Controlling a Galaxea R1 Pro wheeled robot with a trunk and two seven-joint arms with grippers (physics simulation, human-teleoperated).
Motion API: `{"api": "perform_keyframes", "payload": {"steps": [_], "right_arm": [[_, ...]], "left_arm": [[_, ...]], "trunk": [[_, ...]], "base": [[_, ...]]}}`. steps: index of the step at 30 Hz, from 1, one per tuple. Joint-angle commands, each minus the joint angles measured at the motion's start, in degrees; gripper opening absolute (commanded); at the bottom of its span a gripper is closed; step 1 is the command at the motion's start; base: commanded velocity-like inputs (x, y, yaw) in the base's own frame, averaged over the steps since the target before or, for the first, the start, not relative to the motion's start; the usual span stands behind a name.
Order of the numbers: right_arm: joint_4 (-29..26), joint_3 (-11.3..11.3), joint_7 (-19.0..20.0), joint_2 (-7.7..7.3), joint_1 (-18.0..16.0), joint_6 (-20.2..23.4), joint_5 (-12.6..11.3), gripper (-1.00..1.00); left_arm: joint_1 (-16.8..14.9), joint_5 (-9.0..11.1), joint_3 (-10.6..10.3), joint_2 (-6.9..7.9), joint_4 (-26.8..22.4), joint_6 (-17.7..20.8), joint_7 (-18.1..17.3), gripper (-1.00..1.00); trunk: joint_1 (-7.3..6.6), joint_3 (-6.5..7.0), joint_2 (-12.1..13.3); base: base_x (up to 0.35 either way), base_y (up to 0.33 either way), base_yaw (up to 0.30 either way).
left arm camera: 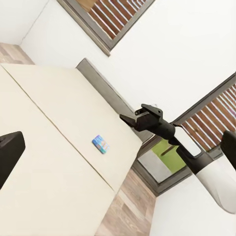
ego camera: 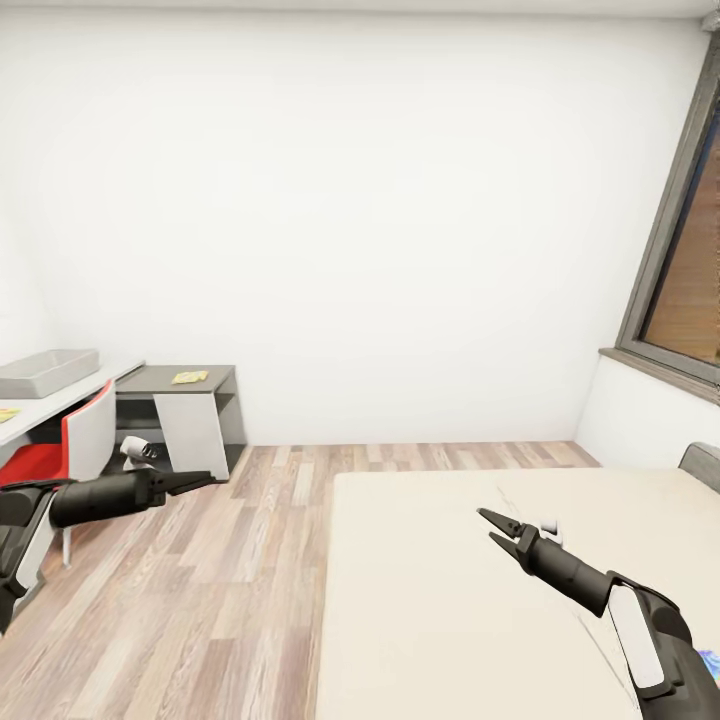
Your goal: Put all the toys in the child's room - the three board games (two on the bed and one on the table), the two jigsaw puzzles on the table, and the tennis ball on the table - inside the toy box on the table in the child's room.
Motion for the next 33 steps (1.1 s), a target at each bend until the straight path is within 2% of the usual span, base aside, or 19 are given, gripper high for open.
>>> {"api": "perform_keyframes", "payload": {"steps": [1,24,33], "right_arm": [[0.0,-0.1,0.2,0.01,0.0,0.3,0.0,1.00],[0.1,0.0,0.2,0.01,0.0,0.3,0.0,1.00],[0.1,0.0,0.2,0.01,0.0,0.3,0.0,1.00]], "left_arm": [[0.0,0.0,0.0,0.01,0.0,0.6,-0.2,1.00],[0.0,0.0,0.0,0.01,0.0,0.6,-0.1,1.00],[0.0,0.1,0.0,0.01,0.0,0.6,-0.3,1.00]], "trunk": [[0.03,-0.03,-0.1],[0.03,-0.03,-0.1],[0.03,-0.03,-0.1]], "base": [[0.000,-0.300,0.000],[0.000,-0.295,0.000],[0.000,-0.059,0.000]]}}
